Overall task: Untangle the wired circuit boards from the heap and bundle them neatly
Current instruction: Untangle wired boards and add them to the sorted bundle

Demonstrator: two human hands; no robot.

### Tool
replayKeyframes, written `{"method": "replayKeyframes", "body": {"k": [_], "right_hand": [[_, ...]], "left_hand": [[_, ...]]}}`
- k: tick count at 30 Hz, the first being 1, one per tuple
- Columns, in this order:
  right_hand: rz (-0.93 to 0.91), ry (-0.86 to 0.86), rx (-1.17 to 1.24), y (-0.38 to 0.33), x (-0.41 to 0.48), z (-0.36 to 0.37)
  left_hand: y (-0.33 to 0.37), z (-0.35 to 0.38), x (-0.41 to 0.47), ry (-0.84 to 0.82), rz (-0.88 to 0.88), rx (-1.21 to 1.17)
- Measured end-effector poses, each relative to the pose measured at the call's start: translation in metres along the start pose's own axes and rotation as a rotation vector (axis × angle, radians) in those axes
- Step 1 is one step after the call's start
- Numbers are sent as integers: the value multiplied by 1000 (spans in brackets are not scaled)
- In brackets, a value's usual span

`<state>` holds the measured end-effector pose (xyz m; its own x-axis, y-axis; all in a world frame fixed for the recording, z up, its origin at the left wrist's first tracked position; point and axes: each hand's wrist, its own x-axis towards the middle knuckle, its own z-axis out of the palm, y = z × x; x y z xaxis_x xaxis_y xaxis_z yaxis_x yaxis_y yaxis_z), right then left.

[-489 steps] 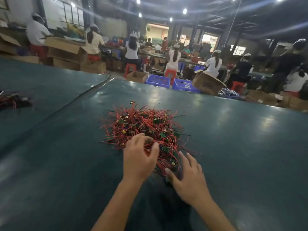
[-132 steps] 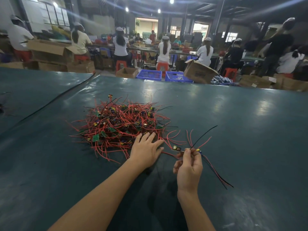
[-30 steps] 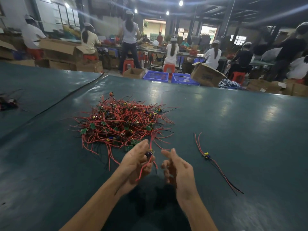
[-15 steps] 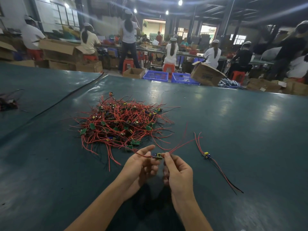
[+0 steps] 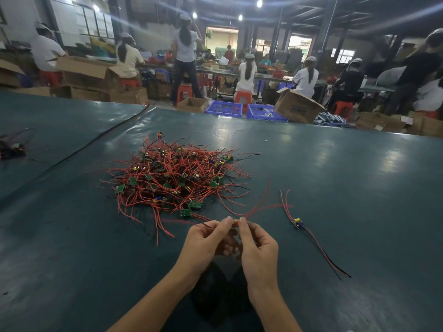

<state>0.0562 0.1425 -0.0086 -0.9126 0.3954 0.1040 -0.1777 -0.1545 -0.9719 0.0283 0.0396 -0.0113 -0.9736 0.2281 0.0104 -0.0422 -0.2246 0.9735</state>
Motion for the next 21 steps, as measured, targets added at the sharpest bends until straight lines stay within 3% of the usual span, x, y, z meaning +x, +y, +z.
{"method": "replayKeyframes", "body": {"k": [4, 21], "right_hand": [[117, 24, 21, -1, 1, -3], [332, 270, 258, -18, 30, -28]], "left_hand": [[-3, 1, -1, 4, 74, 132], [6, 4, -2, -68, 55, 71]]}}
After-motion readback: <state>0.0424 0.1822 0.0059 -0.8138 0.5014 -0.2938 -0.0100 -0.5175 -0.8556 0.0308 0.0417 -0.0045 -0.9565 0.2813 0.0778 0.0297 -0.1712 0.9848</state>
